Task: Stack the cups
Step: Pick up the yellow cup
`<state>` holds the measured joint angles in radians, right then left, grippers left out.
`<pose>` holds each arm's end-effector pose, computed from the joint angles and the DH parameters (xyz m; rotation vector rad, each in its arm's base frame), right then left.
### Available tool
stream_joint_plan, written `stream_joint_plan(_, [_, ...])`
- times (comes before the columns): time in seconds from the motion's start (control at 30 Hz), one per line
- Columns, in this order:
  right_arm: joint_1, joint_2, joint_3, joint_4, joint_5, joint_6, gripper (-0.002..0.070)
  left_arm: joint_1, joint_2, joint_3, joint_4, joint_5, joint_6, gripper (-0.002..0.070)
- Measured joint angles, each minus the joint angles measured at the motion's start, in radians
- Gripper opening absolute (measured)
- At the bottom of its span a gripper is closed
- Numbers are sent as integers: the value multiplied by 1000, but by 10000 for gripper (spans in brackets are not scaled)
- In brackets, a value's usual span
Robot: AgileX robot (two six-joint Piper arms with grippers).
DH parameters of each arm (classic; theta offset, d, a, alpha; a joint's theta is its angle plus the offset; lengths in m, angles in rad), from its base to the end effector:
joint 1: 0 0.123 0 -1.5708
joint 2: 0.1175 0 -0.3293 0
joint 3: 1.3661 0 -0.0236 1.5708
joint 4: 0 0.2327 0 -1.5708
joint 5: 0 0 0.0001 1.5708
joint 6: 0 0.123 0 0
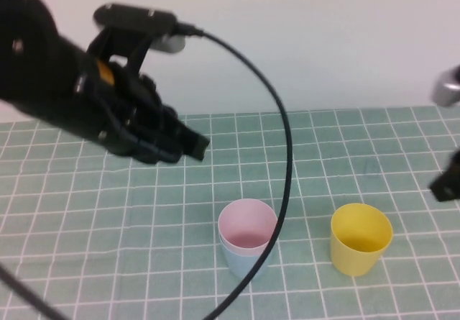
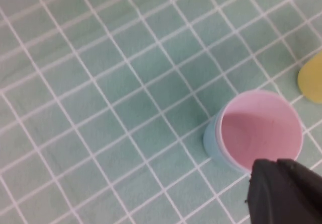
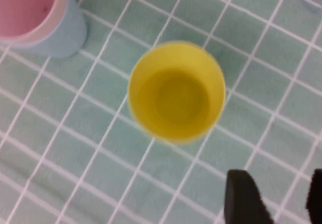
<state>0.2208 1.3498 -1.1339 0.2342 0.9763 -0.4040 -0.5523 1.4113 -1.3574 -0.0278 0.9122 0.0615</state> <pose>0.2439 0.0790 0.3369 -0.7058 2.5538 0.2406 0.2509 -0.1578 0.3886 0.7342 2.3537 -0.2495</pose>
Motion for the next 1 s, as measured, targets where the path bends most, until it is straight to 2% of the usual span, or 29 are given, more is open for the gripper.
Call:
stream_joint_plan(0.13, [27,179,-92,0,-15,11,314,0,-38,79,20,-35,-19,0])
stream_joint_plan(0.33, [87,358,-150,-5,-31,11,323,0,-45,122,33,-34,-24,0])
stream_joint_plan(0.67, [100,451,-152,-70,-49,34,319,0,-51,122,35,-63,-26,0])
stream_joint_plan(1.0, [100,505,-152,-71,-54,36,149,0,-51,122,46,-55,-37,0])
